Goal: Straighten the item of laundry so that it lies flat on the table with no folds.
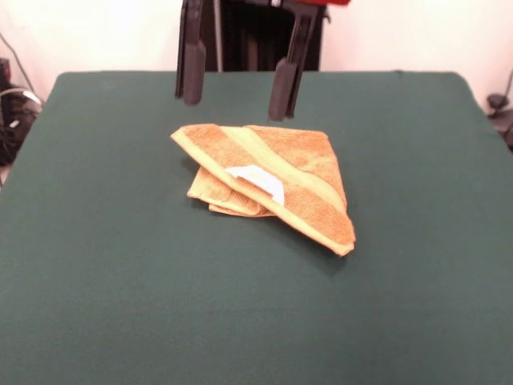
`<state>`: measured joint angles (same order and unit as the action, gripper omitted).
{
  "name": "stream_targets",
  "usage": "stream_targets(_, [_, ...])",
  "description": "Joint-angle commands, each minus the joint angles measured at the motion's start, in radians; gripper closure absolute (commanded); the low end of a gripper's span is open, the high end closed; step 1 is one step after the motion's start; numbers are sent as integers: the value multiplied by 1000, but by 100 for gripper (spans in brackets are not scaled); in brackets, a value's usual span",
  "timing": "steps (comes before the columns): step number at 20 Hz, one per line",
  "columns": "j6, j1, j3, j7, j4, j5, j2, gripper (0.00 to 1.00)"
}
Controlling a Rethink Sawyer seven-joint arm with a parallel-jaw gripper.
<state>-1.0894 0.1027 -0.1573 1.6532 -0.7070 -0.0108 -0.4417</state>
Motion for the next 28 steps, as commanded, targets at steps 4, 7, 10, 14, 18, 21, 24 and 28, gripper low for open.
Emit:
stream_targets(4, [-101,-45,81,50,-268,-10,-27,0])
stream_targets(7, [-63,-45,90,61,-291,-14,-34,0])
stream_targets(10, [-76,-46,94,48,-303,-11,-35,0])
stream_targets(14, [-83,-51,87,63,-308,-5,-36,0])
stream_targets(18, [-50,-64,85,112,-289,-9,-21,0])
stream_targets(21, [-3,-84,66,151,-284,12,-3,0])
stream_targets(24, [32,-92,62,209,-278,3,23,0])
stream_targets(28, [93,-97,56,231,-273,10,51,0])
